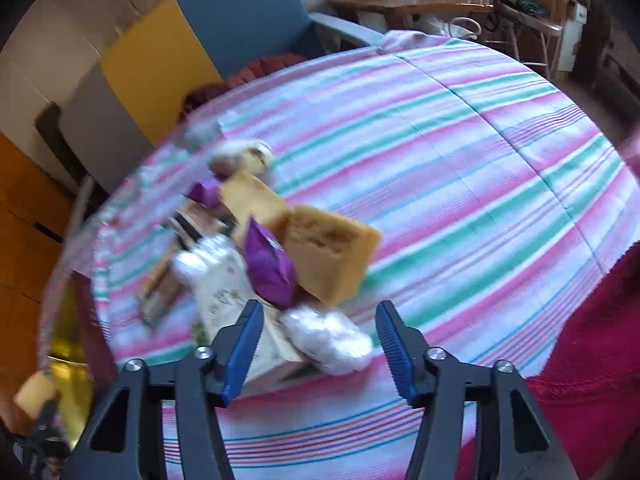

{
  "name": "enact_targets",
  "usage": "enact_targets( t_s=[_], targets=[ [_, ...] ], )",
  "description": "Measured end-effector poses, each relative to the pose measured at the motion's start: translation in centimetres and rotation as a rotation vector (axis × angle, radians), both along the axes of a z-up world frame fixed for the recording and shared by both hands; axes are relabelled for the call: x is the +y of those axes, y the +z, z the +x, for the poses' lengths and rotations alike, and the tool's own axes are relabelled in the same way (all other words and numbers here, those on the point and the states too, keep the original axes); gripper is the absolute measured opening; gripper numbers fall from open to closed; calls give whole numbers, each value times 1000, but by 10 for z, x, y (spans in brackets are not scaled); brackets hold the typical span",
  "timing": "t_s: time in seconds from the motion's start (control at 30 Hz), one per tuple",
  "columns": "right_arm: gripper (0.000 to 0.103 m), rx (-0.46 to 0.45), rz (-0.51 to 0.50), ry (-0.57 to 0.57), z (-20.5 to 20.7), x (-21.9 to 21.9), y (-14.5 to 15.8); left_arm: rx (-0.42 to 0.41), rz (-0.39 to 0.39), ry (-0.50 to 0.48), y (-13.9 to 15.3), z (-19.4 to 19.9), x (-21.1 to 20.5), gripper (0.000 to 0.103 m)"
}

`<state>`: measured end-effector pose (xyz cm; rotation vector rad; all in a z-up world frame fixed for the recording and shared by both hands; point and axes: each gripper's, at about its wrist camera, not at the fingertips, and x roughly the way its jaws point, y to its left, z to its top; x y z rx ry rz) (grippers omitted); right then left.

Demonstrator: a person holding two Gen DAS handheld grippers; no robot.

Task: Organize objects
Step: 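Carry the yellow sponge into the gold tray and open the left tool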

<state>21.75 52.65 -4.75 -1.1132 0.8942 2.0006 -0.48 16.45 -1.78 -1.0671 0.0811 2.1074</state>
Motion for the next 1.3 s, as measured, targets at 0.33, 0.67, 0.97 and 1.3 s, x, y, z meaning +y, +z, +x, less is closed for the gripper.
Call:
enact_targets(
  t_s=[0.33, 0.67, 0.97, 1.3],
  targets=[
    [54, -218, -122, 120, -34, 6, -53, -15, 22, 30, 0, -1, -18, 51],
    [35, -204, -122, 168, -38, -3, -61, -7, 25, 97, -5, -6, -51, 51],
    [35, -228, -106, 193, -37, -6, -61, -34, 13, 299, -18, -38, -124, 51],
    [35, -236, -77, 232, -42, -19, -68, 0, -62, 408, -22, -76, -157, 52]
  ],
)
